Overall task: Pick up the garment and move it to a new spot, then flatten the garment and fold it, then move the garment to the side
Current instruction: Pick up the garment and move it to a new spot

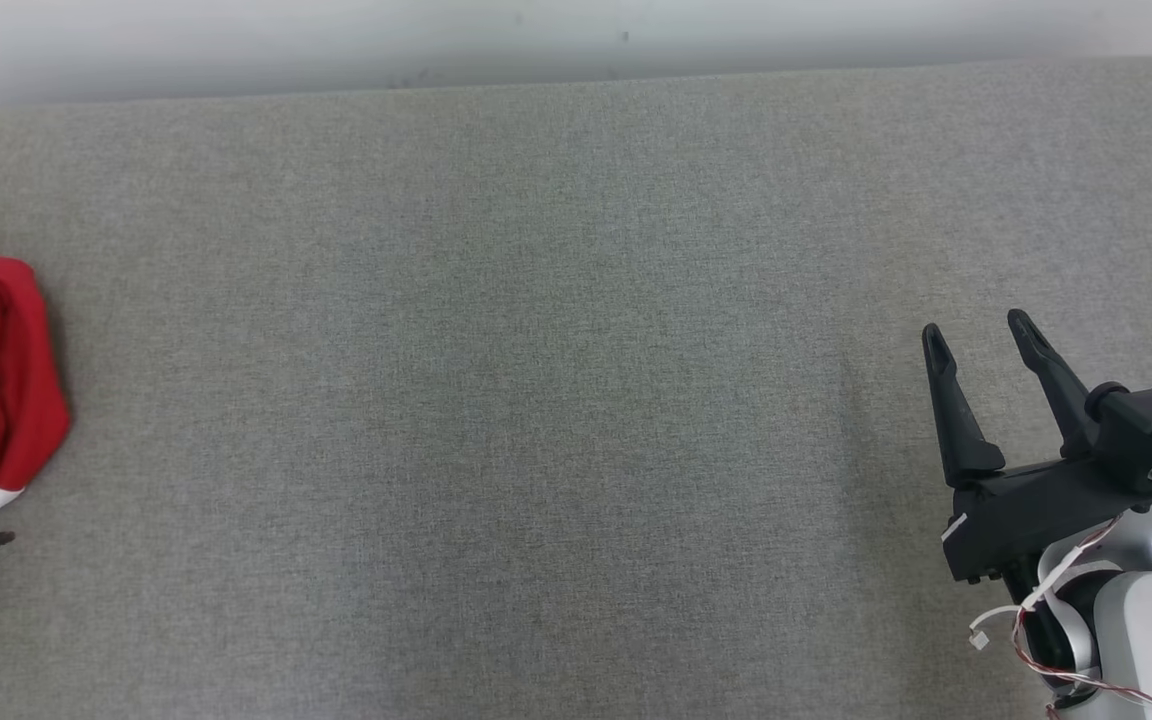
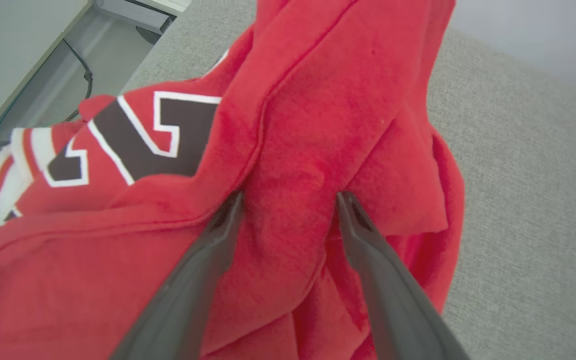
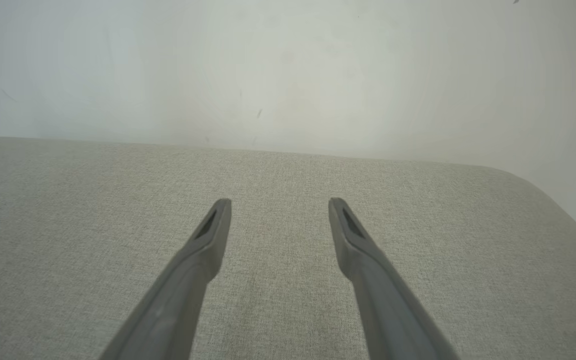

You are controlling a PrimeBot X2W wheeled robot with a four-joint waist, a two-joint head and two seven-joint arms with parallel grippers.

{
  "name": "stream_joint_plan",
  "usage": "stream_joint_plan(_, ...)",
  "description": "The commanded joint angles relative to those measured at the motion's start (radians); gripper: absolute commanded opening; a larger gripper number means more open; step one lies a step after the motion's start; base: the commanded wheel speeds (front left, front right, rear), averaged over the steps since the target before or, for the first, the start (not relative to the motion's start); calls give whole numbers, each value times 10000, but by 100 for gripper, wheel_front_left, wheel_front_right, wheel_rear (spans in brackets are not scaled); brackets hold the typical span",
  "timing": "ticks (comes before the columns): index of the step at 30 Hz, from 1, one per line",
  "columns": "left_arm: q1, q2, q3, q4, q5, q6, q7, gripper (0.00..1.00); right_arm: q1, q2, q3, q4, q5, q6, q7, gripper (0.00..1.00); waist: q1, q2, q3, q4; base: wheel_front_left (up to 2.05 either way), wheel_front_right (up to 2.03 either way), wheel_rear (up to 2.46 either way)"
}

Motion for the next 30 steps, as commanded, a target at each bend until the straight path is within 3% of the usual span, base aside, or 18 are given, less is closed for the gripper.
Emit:
stream_joint_plan(1,-50,-20,22,-25,-122,92,-166,25,-3,-35,22,1,71,-3,-1,100,-1,-1,-23,23,0,0,0)
stream_joint_plan(2,-35,-45,-4,-45,-110,124,-208,0,15,-33,25,10,67,-3,6,100,-1,-1,-40,41,0,0,0)
stream_joint_plan(9,-146,167,-226,-261,89,-133,-711,0,4,-25,66,50,84,-3,19,100,-1,-1,-188,174,0,0,0)
stream_joint_plan(18,-619,351,-353,-977,251,-461,-2206,0,111,45,102,297,157,-3,-104,100,-1,-1,-608,320,0,0,0)
stream_joint_plan(30,-1295,52,-876,-2508,529,-842,-3131,0,253,124,149,601,286,-3,-248,100,-1,-1,-1101,404,0,0,0)
